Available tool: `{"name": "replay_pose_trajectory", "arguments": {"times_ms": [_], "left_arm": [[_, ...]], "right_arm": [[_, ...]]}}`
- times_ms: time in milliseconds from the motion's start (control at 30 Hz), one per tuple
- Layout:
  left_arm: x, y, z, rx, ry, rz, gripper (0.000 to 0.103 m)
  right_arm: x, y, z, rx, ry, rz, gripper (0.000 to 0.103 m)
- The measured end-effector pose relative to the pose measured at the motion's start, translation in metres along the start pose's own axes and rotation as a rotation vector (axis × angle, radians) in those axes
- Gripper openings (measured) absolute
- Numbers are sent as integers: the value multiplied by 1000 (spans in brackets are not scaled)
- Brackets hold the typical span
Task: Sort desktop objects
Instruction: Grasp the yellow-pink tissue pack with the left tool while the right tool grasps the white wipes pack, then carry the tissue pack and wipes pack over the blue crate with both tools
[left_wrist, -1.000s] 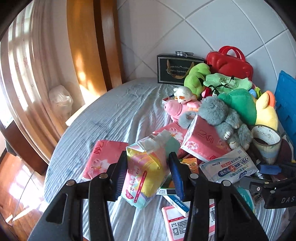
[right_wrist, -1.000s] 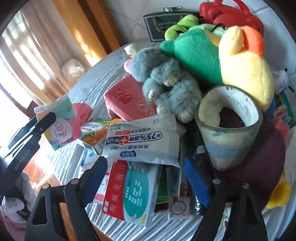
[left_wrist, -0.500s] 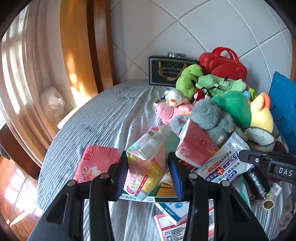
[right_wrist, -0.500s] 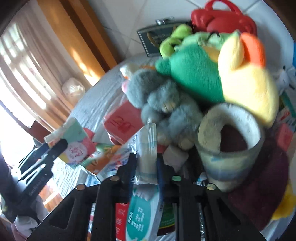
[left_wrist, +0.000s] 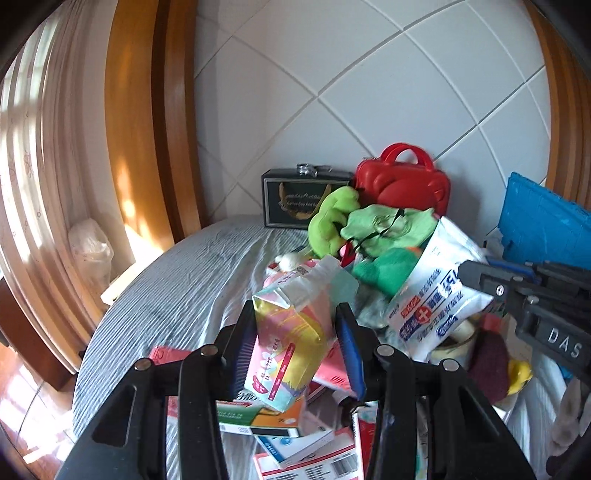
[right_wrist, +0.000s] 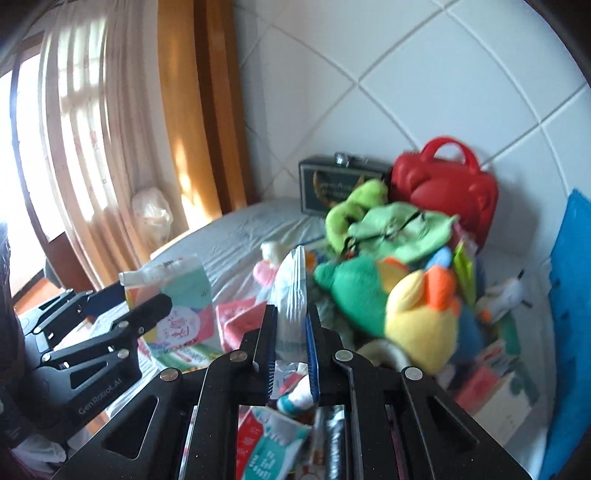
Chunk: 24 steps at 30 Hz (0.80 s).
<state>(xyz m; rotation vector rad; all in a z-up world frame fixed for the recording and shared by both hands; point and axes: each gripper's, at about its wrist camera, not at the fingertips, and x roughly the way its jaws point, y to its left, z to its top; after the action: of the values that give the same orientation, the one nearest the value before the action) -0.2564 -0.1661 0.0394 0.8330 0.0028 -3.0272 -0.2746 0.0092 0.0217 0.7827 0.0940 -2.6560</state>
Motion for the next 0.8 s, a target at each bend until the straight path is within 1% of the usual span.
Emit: {"name": "replay_pose_trajectory", "arguments": {"times_ms": [100, 233, 333, 467, 567, 700, 767, 800], "left_arm": [[-5, -15, 9, 19, -25, -15, 42], [-13, -42, 21, 38, -58, -47, 42], [-23, -69, 36, 65, -104, -74, 42], [-38, -114, 58, 95, -170, -132, 42], [-47, -155, 75, 117, -218, -189, 42], [-65, -221, 98, 155, -285, -273, 42], [-73, -256, 107, 163, -303, -322, 42], [-76, -271, 111, 165, -305, -343, 42]], "right_arm": [[-20, -13, 12, -5, -57, -40, 14], [-49, -34, 21, -2, -110, -95, 14], [-76, -56, 28, 3, -158, -154, 14], [-115, -89, 34, 16, -224, -238, 14], [-149, -120, 37, 30, -272, -310, 14], [-200, -170, 38, 57, -329, -427, 14], [-221, -190, 37, 68, -348, -473, 14], [-237, -206, 35, 75, -361, -511, 14]]}}
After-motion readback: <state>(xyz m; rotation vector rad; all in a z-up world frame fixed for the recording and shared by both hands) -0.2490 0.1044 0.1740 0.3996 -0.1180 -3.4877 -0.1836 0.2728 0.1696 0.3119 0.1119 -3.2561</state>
